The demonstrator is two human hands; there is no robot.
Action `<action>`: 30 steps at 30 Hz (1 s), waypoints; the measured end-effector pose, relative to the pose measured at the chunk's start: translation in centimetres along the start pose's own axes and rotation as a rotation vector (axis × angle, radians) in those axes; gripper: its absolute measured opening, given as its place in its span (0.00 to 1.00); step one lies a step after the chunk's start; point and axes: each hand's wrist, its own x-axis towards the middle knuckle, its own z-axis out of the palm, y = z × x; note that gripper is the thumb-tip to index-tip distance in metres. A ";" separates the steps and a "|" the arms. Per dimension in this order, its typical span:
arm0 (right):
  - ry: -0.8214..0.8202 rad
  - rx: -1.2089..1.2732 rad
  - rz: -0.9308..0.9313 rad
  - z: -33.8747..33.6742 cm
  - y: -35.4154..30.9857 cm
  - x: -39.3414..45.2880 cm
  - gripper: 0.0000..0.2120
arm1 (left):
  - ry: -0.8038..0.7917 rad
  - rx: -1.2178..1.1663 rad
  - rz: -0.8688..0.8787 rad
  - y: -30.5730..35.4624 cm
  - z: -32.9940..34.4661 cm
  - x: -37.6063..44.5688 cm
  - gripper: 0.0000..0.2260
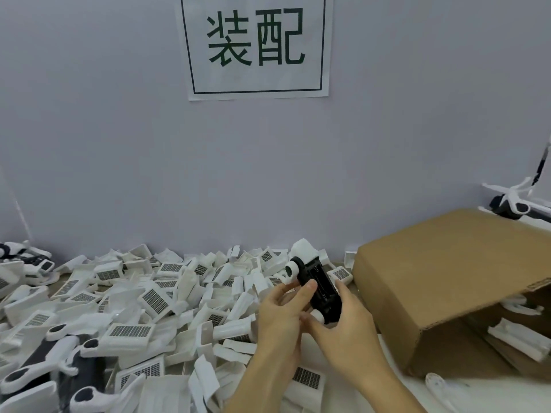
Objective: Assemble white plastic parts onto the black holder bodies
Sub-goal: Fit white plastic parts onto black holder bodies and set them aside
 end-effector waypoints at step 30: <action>-0.141 0.192 0.083 -1.9 -0.4 0.5 0.24 | -0.007 0.555 0.399 -1.5 0.9 -0.6 0.12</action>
